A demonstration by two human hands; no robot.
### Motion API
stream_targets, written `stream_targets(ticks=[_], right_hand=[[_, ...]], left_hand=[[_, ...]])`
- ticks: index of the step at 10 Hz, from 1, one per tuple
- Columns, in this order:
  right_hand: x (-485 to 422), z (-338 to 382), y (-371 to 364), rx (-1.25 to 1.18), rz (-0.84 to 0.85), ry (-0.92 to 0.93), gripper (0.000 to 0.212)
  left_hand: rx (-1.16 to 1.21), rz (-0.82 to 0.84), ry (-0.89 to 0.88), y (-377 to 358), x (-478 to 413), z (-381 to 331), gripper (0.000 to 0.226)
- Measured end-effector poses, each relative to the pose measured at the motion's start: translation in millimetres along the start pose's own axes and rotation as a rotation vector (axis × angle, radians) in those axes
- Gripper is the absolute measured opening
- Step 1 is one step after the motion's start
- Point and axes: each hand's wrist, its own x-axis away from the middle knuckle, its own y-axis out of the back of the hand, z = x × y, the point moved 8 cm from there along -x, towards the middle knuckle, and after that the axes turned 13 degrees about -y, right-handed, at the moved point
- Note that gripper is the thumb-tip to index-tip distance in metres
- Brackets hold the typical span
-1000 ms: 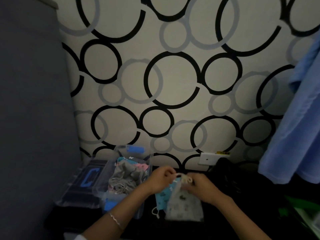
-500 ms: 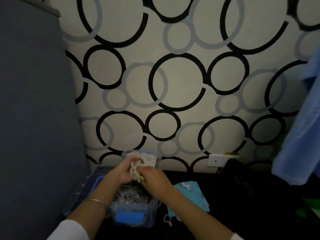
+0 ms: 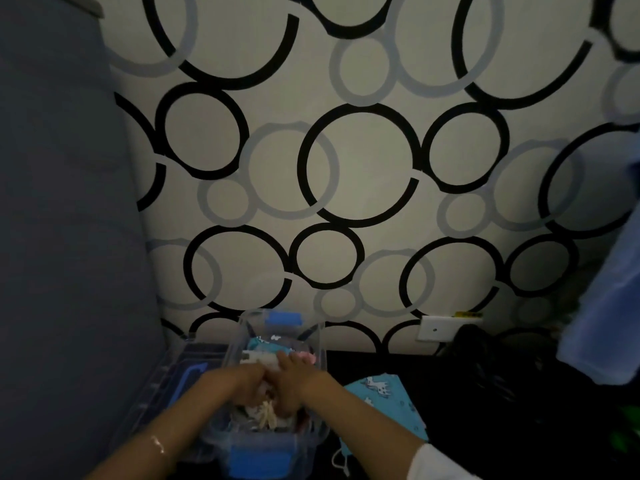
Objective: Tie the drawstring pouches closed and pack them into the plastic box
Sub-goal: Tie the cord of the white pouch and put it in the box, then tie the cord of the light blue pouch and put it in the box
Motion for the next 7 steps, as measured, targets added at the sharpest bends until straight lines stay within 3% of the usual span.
stream_targets(ticks=[2, 3, 4, 5, 6, 7], right_hand=[[-8.9, 3.7, -9.8, 0.191, -0.087, -0.124, 0.091], [12.7, -19.5, 29.7, -0.385, -0.230, 0.021, 0.054], [42.2, -106.4, 42.0, -0.831, -0.536, -0.220, 0.019], [45.1, -139.7, -24.2, -0.590, -0.271, -0.430, 0.019], [52.5, -118.4, -119.8, -0.507, 0.249, -0.459, 0.048], [55.0, -108.0, -139.7, -0.524, 0.048, -0.483, 0.054]], left_hand=[[0.028, -0.100, 0.045, -14.2, -10.8, -5.4, 0.044], [0.023, -0.188, 0.006, 9.4, 1.5, -11.1, 0.050], [0.098, -0.456, -0.084, 44.4, 17.0, -27.2, 0.044], [0.148, -0.601, -0.129, 55.6, 20.9, -55.9, 0.035], [0.171, -0.675, -0.164, 55.5, 11.9, -92.4, 0.024], [0.216, -0.684, -0.156, 42.9, 1.6, -117.6, 0.030]])
